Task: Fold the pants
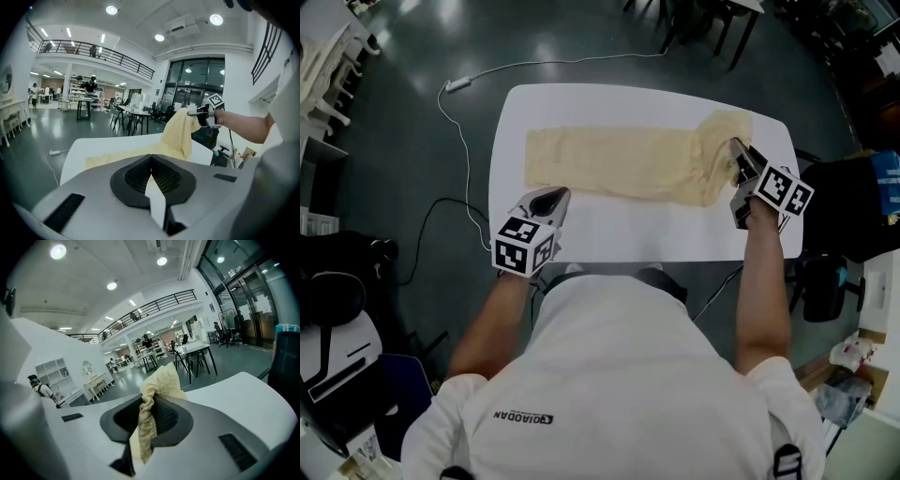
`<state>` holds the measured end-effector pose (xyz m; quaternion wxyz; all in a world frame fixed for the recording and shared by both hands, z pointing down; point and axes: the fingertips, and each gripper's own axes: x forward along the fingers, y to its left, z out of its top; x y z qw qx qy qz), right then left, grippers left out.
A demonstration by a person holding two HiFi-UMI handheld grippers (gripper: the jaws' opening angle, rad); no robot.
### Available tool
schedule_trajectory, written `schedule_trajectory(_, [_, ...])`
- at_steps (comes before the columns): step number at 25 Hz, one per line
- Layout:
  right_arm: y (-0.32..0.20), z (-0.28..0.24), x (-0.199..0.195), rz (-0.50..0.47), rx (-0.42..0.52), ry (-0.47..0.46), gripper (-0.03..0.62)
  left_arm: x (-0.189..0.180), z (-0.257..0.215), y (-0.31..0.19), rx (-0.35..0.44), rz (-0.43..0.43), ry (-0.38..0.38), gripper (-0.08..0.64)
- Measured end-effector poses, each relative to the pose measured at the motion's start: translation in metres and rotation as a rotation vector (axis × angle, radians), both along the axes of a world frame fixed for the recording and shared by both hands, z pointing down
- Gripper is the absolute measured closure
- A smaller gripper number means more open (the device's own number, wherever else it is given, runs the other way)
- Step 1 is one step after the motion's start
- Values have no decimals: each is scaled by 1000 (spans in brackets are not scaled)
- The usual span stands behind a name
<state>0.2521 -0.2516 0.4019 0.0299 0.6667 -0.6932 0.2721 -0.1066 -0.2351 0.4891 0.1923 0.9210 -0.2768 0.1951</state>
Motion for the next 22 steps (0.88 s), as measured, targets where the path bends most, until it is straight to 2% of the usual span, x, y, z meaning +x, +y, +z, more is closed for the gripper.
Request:
schedule_trajectory(7, [-21,-17,-58,-56,35,-41,521,-32,-1,-15,-6,-57,47,532])
schedule_trajectory(15, [-52,-28,-116,-113,63,-98,520,-65,1,-26,-2,-117,56,532])
schedule_trajectory(22, [-77,-17,-179,-166,35,-64,518,-113,-1,-40,19,-182,46,532])
